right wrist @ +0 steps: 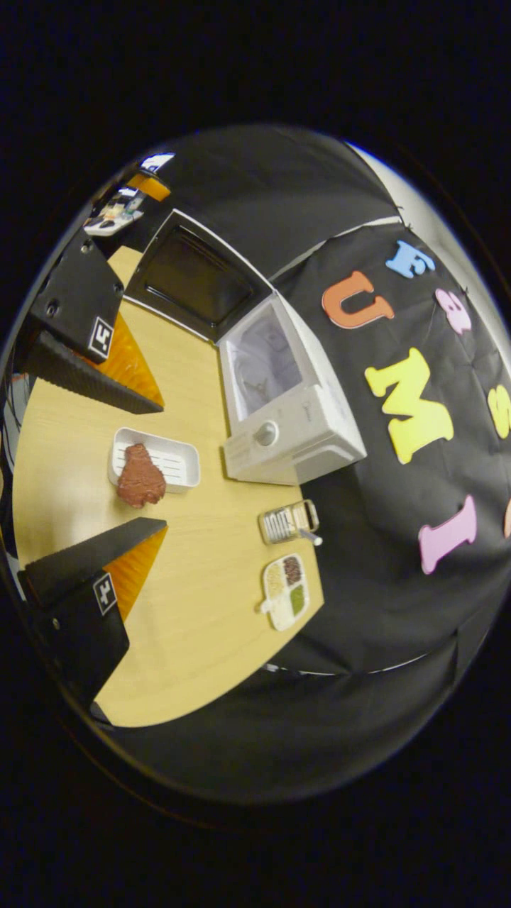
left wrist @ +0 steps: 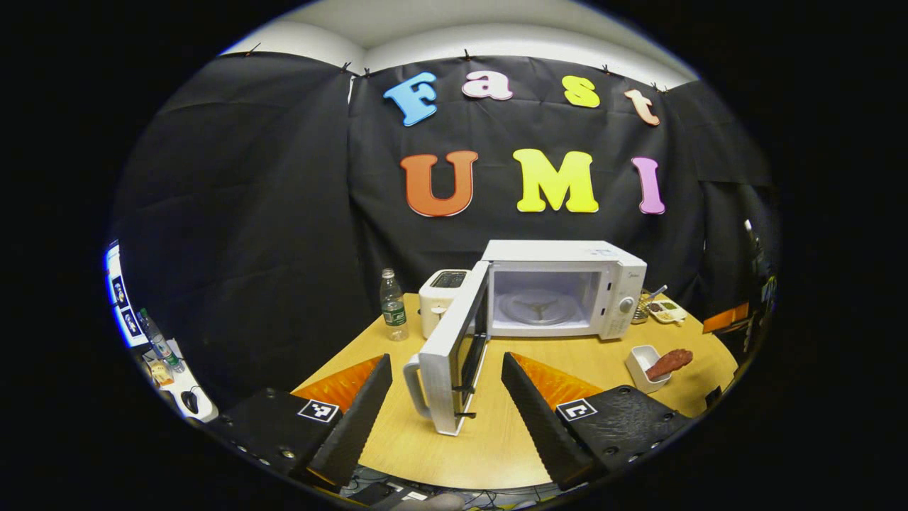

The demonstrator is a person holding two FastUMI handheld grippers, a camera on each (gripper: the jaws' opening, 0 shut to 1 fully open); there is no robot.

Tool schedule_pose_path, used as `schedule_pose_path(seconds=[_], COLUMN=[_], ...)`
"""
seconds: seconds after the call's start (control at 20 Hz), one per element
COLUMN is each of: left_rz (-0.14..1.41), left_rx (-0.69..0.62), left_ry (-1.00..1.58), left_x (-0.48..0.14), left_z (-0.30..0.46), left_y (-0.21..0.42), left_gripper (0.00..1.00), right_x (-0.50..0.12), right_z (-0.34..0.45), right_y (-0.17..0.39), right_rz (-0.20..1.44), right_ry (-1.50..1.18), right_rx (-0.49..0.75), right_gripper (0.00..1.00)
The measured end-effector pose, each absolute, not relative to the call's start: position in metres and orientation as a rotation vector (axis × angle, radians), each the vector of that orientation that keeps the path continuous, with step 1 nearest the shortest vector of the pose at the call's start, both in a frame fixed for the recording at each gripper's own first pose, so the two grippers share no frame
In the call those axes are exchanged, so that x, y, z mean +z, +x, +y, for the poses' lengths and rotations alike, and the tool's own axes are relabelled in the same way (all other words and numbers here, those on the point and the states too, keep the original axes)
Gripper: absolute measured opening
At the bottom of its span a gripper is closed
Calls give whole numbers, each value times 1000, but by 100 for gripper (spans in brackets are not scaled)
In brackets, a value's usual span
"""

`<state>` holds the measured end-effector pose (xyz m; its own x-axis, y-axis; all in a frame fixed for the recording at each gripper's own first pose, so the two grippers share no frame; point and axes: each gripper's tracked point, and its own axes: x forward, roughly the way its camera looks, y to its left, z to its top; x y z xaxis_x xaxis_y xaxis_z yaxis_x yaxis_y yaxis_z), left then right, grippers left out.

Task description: Open the microwave oven with the left hand, put the food in, and close the microwave oven.

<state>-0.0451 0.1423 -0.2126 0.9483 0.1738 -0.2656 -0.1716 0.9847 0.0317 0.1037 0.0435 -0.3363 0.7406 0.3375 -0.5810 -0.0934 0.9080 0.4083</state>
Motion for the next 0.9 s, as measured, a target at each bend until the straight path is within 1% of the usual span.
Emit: schedule_pose_path(seconds=[0.2,0.4,0.55,0.7,0.75,0.8,0.85,0.9], left_rz=[303,313,318,325,332,338,343,347], left_rx=[192,243,283,308,312,317,320,324], left_ry=[29,31,38,40,44,50,55,61], left_x=[-204,-191,-181,-175,-174,-173,-172,-169], left_z=[112,88,73,55,49,45,41,38], left_y=[-37,-26,-19,-15,-16,-17,-18,-18], left_gripper=[95,95,95,95,95,95,95,95], right_x=[-376,-399,-408,-411,-414,-415,-415,-414], right_z=[47,50,55,61,58,59,59,61], right_y=[124,137,136,134,136,137,136,136], right_rz=[799,905,995,1054,1063,1070,1089,1108], right_ry=[411,485,571,649,645,664,691,714], right_rx=[316,405,481,522,521,526,528,530], right_gripper=[80,77,62,47,35,27,15,22])
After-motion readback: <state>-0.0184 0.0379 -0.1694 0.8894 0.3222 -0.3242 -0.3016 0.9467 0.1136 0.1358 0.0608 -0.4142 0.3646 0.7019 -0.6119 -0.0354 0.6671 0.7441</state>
